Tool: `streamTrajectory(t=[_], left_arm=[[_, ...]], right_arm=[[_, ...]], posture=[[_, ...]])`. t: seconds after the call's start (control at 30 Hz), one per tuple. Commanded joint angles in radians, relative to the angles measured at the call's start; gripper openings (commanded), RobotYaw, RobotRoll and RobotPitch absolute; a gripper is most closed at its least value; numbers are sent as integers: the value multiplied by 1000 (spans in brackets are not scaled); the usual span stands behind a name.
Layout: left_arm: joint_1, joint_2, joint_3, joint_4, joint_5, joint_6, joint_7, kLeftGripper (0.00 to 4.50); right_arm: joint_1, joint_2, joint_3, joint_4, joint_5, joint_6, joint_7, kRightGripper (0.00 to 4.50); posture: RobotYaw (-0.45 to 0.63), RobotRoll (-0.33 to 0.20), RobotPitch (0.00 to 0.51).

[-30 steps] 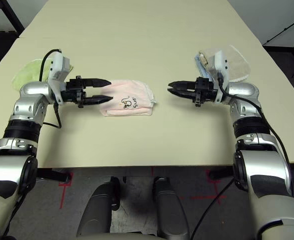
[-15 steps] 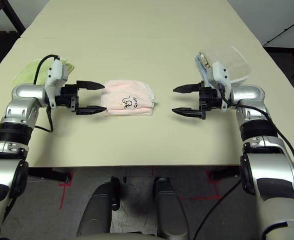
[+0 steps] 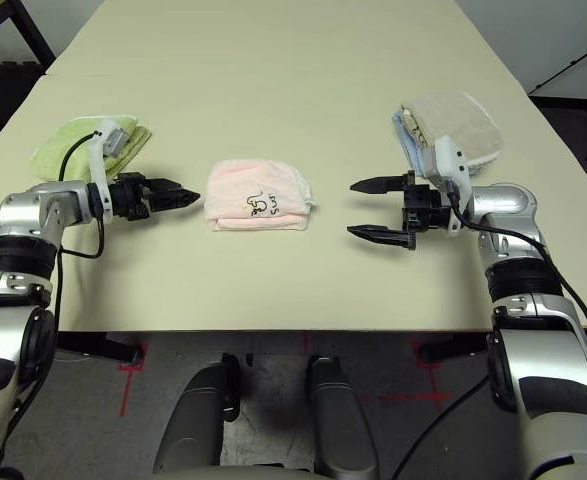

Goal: Fold the towel and set it aside.

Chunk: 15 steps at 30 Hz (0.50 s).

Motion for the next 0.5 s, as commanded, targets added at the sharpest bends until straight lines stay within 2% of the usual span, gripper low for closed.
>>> streamTrajectory(t=[0.03,0.1,0.23,0.5], left_arm=[[-16,14,-24,-2,-58,168,-54,4500],[3,24,-92,-34,-59,201,-91,4500],[2,7,-125,-35,-67,224,-87,4500],[-25,27,-164,28,-34,156,-74,4500]], right_arm=[[27,-17,-6,-37,14,15,-5,4465],[30,-16,-4,-44,15,18,-9,4465],[33,-12,-2,-65,20,31,-16,4465],[50,-10,2,-104,30,52,-21,4465]], posture=[[-24,0,184],[-24,0,184],[-30,0,192],[-31,0,193]])
